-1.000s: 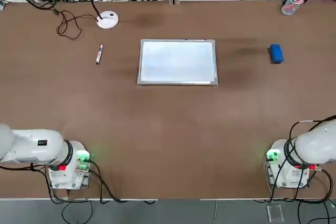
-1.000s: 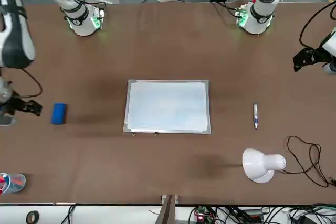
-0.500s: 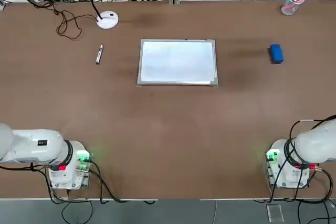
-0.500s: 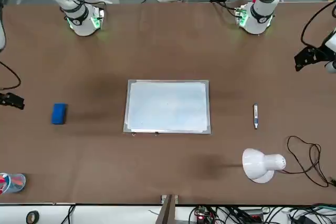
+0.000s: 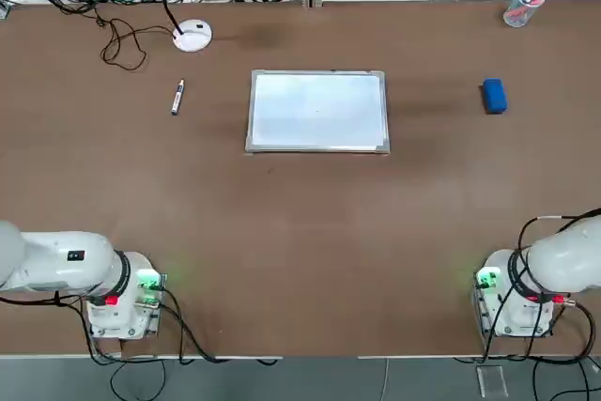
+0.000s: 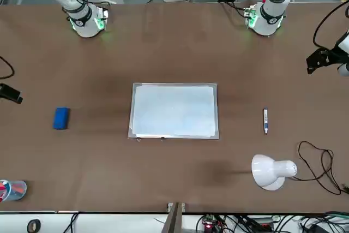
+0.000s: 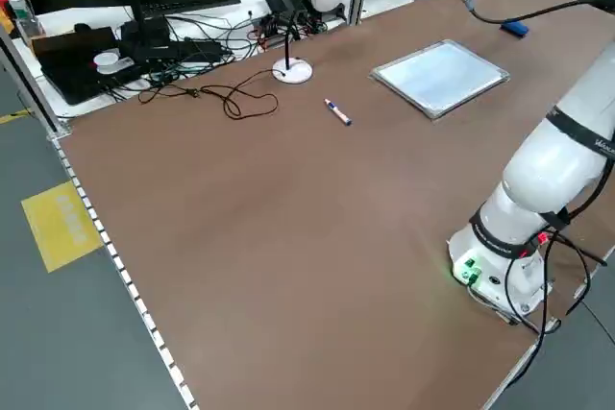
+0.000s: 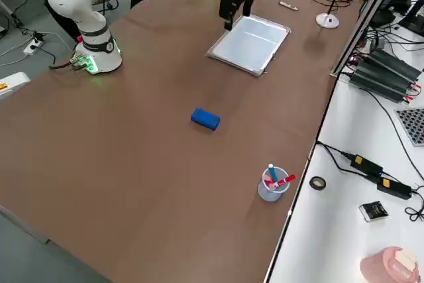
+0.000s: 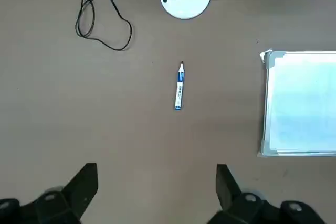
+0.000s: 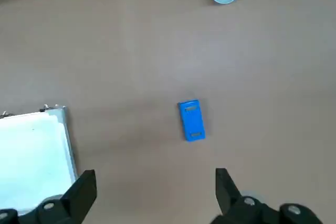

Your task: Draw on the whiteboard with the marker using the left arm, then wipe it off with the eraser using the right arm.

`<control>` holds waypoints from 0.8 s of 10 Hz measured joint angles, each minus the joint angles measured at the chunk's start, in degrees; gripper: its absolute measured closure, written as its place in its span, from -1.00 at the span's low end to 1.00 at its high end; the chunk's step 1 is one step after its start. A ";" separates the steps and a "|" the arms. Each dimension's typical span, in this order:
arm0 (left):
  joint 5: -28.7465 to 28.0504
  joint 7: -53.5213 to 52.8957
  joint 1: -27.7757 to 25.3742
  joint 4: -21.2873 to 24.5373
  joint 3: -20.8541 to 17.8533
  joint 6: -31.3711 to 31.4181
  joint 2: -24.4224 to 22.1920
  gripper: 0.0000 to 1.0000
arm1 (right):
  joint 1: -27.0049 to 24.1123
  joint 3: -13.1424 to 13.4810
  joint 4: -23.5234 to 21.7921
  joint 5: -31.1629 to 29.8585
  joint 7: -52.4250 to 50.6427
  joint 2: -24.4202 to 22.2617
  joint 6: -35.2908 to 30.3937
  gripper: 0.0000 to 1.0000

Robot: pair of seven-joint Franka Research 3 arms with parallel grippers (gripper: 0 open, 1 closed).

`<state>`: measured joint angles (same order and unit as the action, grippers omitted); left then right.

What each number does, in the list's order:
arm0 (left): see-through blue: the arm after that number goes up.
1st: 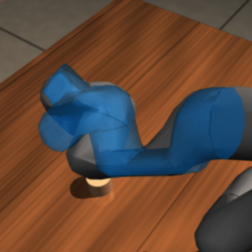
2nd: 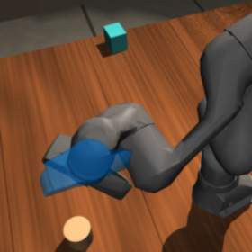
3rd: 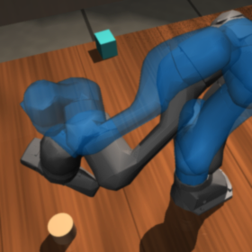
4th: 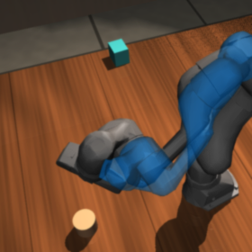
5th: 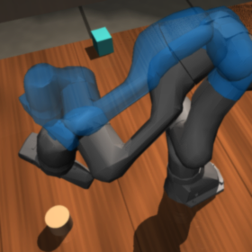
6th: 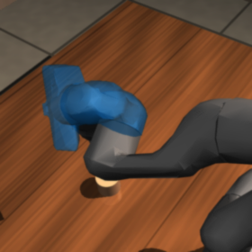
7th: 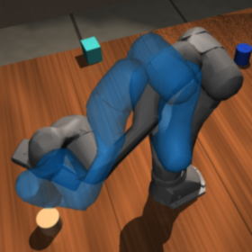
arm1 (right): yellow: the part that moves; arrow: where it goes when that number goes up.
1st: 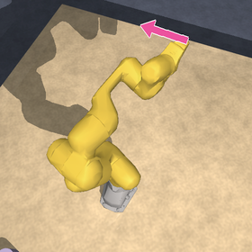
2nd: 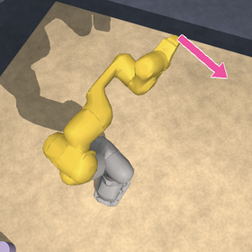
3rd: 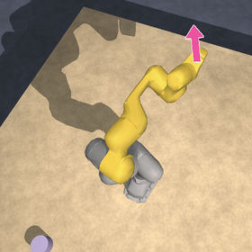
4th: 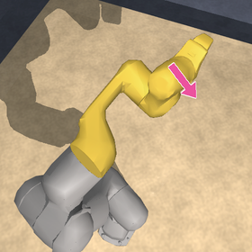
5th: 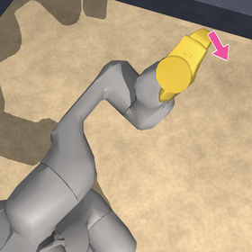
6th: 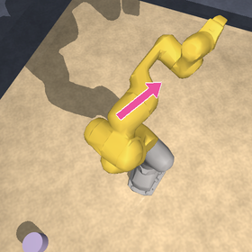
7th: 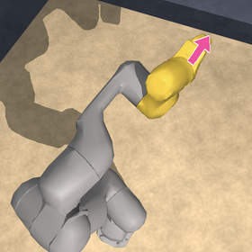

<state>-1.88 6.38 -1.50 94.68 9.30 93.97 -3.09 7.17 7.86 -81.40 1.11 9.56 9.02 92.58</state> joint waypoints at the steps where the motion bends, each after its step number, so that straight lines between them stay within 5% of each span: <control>1: 0.00 0.00 0.00 0.01 0.00 -0.11 -0.21 -0.99 | 0.21 0.00 0.00 0.00 0.32 -0.86 -0.81 -1.00; 8: 0.09 0.00 0.02 0.07 0.01 -1.11 -1.15 -0.99 | 0.26 0.23 -0.02 0.00 0.43 -3.81 -3.80 -1.00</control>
<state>-1.79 6.38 -1.48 94.76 9.30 92.86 -4.24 7.43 8.09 -81.42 1.12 9.99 5.21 88.78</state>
